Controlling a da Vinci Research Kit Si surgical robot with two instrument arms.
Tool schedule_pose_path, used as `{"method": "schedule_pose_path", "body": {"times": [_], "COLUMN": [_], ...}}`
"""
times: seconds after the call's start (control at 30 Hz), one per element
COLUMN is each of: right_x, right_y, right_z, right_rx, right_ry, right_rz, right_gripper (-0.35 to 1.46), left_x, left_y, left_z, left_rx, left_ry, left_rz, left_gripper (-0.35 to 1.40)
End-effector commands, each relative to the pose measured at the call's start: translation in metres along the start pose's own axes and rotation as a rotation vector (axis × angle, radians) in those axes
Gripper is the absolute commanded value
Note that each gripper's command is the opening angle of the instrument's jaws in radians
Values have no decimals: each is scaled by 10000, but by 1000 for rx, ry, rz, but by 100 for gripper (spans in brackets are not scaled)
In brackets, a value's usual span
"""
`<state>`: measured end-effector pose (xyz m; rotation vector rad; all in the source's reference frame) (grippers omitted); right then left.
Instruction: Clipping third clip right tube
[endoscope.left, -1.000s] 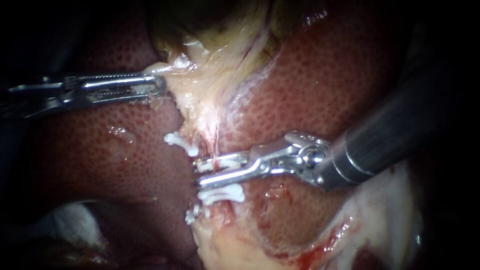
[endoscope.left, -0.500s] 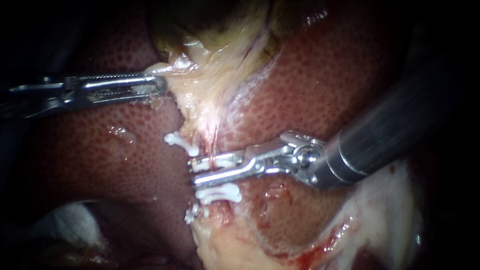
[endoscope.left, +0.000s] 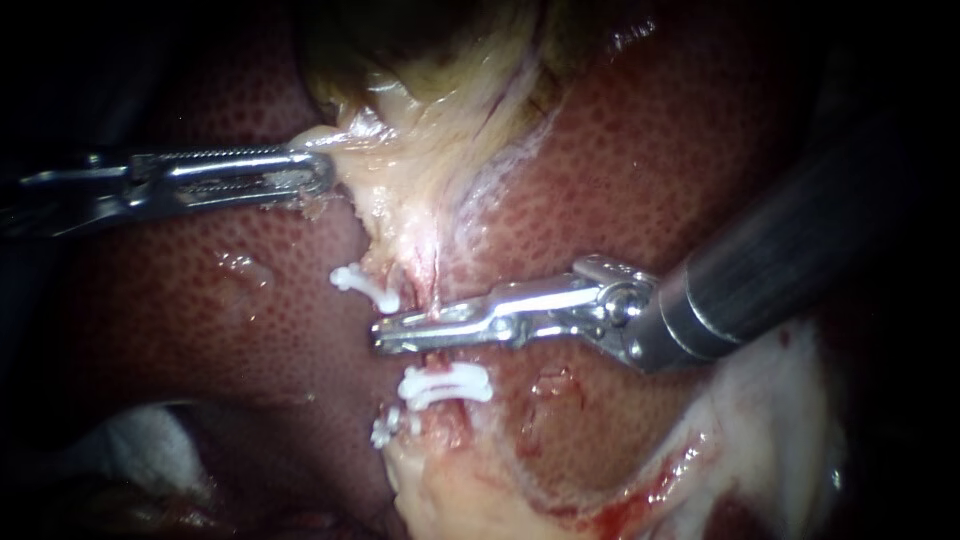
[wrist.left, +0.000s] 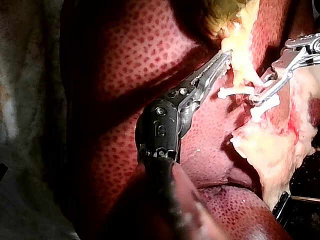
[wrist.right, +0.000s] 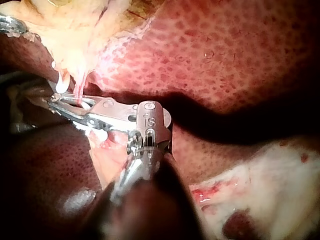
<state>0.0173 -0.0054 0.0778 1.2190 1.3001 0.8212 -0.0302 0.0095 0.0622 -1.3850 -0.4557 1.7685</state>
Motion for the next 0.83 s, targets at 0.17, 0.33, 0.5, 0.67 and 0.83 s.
{"method": "schedule_pose_path", "body": {"times": [0.17, 0.33, 0.5, 0.67, 0.83], "right_x": [-3, -5, -5, -5, -4], "right_y": [1, 0, 0, 0, 0], "right_z": [-4, -4, -4, -4, -4], "right_rx": [-30, -38, -46, -46, -46], "right_ry": [-40, -45, -54, -54, -53], "right_rz": [-2, -3, -2, -3, -2], "right_gripper": [-35, -35, -35, -35, -35], "left_x": [0, 0, 0, 0, 0], "left_y": [0, 0, 0, 0, 0], "left_z": [0, 0, 0, 0, 0], "left_rx": [1, 1, 1, 1, 0], "left_ry": [0, 0, 0, 0, 0], "left_rz": [0, 0, 0, 0, 0], "left_gripper": [-35, -35, -35, -35, -35]}}
